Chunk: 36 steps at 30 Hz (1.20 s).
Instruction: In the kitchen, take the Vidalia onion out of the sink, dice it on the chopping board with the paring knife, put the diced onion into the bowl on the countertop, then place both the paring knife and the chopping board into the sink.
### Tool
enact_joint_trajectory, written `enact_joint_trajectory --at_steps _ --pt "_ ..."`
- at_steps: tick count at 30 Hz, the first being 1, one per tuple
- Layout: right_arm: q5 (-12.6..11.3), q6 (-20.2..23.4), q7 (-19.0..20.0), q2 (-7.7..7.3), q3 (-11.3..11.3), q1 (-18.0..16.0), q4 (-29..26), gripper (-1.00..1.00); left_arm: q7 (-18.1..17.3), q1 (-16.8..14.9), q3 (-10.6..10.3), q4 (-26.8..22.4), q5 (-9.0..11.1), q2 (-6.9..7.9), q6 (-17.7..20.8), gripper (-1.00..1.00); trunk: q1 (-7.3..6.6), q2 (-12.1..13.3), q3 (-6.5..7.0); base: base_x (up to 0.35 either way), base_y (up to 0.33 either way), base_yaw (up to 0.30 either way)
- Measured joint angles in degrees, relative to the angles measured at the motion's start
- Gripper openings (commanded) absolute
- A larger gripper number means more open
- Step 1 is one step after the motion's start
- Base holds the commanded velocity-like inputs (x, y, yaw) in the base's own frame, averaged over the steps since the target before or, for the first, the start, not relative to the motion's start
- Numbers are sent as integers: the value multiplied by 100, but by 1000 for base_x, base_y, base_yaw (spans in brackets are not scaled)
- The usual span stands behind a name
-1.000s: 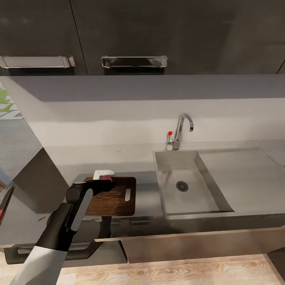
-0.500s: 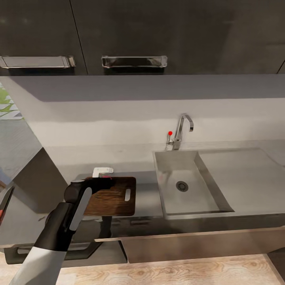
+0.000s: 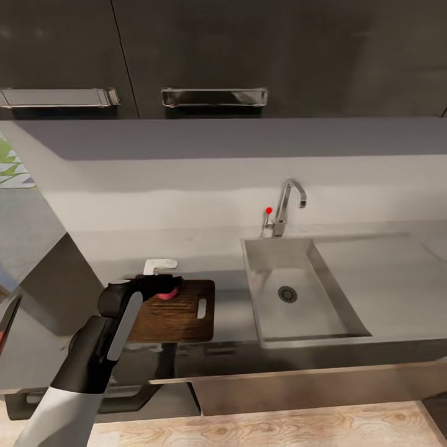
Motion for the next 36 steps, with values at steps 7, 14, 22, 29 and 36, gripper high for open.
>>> enact_joint_trajectory --at_steps 7,14,22,29,36 --pt "0 1 1 0 0 -2 -1 100 0 -3 1 1 1 8 2 100 1 1 0 120 92 0" --pt "0 2 3 0 0 0 -1 100 0 -4 3 2 0 9 1 100 2 1 0 11 9 0" --pt "1 3 4 0 0 5 0 100 0 -4 -3 1 -1 16 6 100 3 1 0 -56 81 0" --pt "0 2 4 0 0 1 0 100 0 -4 -4 2 0 18 5 100 2 1 0 -29 40 0" --pt "0 2 4 0 0 0 -1 100 0 -4 -13 9 0 15 2 100 2 1 0 -2 2 0"
